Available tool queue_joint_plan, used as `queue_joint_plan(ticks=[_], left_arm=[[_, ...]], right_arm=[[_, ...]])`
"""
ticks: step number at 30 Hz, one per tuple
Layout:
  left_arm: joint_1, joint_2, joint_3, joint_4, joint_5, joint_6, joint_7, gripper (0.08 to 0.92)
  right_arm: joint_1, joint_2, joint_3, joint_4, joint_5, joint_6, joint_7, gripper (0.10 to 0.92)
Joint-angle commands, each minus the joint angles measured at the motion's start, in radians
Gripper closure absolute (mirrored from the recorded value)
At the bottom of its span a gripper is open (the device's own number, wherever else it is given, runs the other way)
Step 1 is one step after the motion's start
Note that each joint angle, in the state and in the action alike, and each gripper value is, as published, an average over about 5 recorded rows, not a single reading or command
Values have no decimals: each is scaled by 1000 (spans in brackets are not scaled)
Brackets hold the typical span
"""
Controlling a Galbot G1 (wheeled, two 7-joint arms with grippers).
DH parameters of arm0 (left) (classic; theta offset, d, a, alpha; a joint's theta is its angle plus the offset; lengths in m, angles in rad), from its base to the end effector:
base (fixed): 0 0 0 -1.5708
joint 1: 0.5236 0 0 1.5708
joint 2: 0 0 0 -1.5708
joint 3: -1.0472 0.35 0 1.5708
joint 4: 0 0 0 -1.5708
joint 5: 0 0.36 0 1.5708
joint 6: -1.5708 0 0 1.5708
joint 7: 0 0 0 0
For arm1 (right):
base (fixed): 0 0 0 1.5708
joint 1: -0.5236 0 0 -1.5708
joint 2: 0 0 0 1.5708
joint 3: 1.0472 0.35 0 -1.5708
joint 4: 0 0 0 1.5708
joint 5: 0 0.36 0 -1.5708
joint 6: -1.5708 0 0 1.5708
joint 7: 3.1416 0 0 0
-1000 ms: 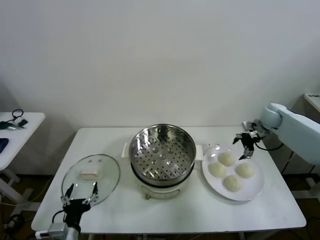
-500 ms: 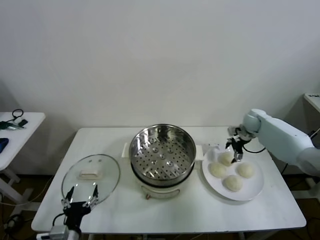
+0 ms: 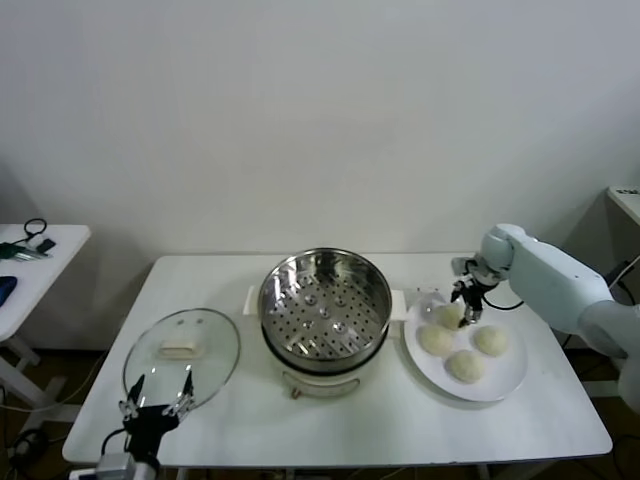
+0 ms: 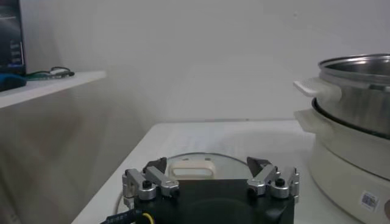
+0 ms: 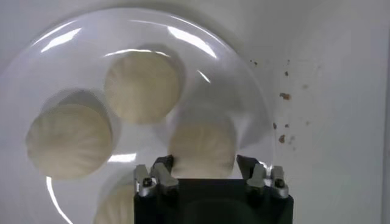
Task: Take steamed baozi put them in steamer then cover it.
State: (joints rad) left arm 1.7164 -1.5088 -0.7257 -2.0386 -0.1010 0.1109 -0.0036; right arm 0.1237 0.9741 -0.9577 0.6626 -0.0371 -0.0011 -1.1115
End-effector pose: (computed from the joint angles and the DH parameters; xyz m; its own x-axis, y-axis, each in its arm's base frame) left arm 0.1332 0.0760 -0.3391 -0.9444 -0.1586 0.2879 -0.1430 0.9869 0.0746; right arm 0.6048 -0.1737 -0.2341 -0.1117 -0.0609 0.9919 -0.9927 -0.0398 -0.1142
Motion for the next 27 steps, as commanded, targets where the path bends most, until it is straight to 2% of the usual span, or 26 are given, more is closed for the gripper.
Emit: queue_joint_plan(ticks=[1, 9, 15, 20, 27], left_arm=[[1, -3, 5, -3, 9, 2, -2, 177], [3, -7, 15, -16, 21, 3, -1, 177], [7, -4, 16, -27, 24, 5, -1, 177], [5, -2, 15, -29, 25, 6, -1, 177], [4, 1, 12, -34, 28, 6, -2, 177]], right_arm=[[57, -22, -34, 86, 34, 28, 1, 329], [377, -76, -298, 283, 226, 150, -4, 330], [701, -29, -515, 464, 327, 317, 0, 333], [827, 74, -549, 589, 302, 462, 20, 345], [746, 203, -534, 635, 174, 584, 70, 347]])
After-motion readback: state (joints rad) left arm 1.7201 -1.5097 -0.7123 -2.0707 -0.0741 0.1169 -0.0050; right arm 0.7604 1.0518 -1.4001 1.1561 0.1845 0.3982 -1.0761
